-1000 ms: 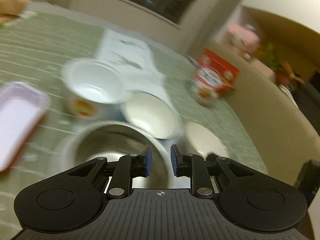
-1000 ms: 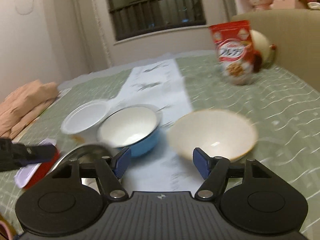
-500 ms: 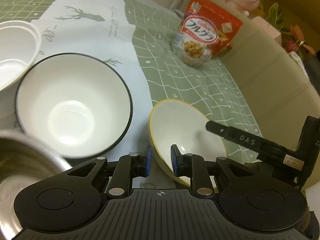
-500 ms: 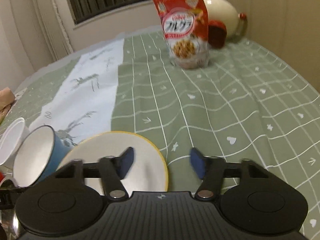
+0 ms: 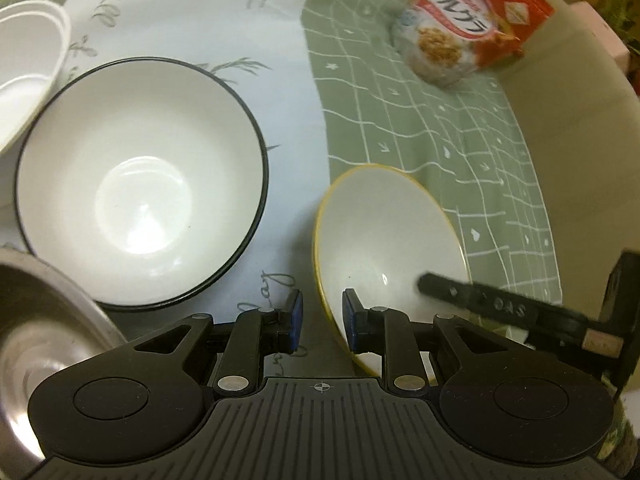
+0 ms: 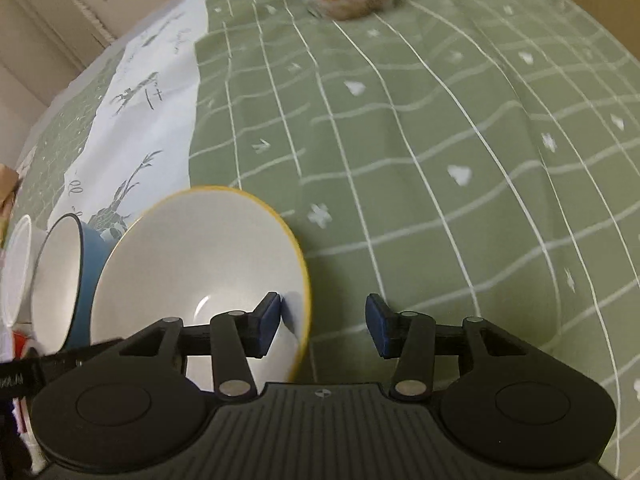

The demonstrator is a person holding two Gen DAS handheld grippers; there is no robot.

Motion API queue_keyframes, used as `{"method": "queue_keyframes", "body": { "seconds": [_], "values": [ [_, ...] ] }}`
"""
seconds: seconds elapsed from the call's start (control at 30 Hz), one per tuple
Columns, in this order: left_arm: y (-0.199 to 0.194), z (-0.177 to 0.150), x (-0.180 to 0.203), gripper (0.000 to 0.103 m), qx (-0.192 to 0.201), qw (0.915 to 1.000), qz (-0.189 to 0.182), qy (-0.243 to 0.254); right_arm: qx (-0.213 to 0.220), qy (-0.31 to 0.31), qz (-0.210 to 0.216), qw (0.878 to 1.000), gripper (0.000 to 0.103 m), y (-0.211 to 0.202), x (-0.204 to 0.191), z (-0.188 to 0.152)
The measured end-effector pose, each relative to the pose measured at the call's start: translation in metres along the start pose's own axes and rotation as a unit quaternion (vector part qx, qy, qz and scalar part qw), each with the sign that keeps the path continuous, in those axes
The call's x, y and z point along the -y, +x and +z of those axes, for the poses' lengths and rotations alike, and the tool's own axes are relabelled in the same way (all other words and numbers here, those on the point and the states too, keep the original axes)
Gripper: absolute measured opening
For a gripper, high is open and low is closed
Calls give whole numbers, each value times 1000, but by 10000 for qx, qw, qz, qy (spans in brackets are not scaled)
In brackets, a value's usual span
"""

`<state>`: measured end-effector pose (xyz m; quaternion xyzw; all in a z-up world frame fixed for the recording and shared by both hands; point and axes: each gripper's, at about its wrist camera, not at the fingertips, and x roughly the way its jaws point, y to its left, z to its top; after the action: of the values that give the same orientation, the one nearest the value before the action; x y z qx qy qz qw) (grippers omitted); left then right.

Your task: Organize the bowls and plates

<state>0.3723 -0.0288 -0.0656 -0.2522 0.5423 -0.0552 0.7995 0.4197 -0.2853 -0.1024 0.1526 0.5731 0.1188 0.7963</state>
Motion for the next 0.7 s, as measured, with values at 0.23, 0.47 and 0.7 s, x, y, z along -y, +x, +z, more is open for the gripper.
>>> {"method": "queue_keyframes", "body": {
  "seconds": [0.23, 0.47, 0.7],
  "values": [
    [10, 13, 6, 24, -175, 9994, 281, -118, 38, -558, -239, 9981, 50, -19, -26, 7],
    [35, 14, 10, 25, -371, 9989, 292, -19, -356, -199, 51, 9992, 43, 10, -35, 29],
    [35, 8, 12, 23, -663, 9966, 474, 91, -547, -372, -85, 9978, 43, 7, -43, 19]
  ]
}}
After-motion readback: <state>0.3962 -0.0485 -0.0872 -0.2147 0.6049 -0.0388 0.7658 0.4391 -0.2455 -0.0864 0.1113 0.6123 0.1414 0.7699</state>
